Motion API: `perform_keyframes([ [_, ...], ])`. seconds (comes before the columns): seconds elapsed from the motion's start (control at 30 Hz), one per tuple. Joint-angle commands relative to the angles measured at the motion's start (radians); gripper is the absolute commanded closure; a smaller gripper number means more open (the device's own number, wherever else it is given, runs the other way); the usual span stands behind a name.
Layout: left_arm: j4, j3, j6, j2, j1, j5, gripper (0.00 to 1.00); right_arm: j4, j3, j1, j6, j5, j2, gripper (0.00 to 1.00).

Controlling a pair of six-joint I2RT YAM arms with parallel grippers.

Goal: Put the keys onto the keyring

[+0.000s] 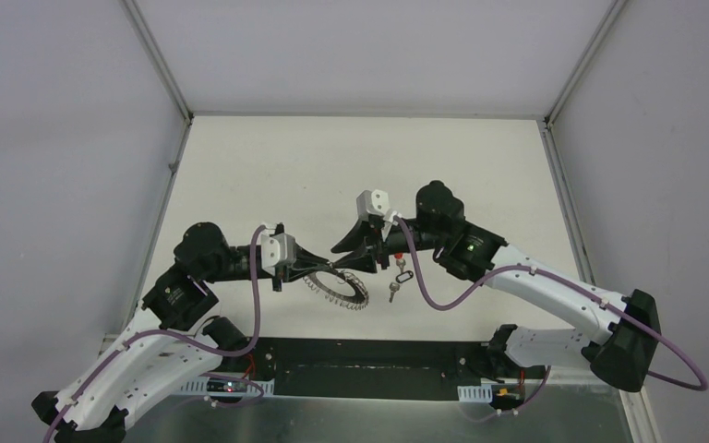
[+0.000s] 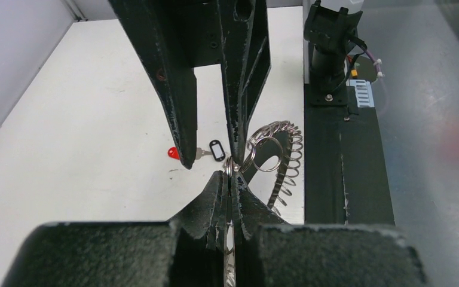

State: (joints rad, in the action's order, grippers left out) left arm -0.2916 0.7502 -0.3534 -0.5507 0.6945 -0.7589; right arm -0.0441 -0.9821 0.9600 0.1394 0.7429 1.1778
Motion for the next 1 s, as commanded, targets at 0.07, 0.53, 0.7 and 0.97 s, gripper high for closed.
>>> perform_keyframes([
  [0.07, 0.045, 0.051, 0.027, -0.002, 0.006, 0.009, 1.0, 0.0, -0.004, 0.0, 0.011, 0.007, 0.0, 0.81],
  [0.53, 0.046, 0.06, 0.056, -0.027, 0.007, 0.014, 1.0, 0.015, -0.021, 0.005, 0.02, 0.023, 0.041, 0.92],
  [0.7, 0.046, 0.057, 0.069, -0.025, 0.006, 0.022, 1.0, 0.02, -0.011, 0.005, 0.015, -0.002, 0.036, 1.0],
  [0.97, 0.06, 0.055, 0.283, 0.042, 0.007, 0.228, 0.49, -0.051, 0.06, -0.038, -0.13, -0.115, -0.02, 1.0],
])
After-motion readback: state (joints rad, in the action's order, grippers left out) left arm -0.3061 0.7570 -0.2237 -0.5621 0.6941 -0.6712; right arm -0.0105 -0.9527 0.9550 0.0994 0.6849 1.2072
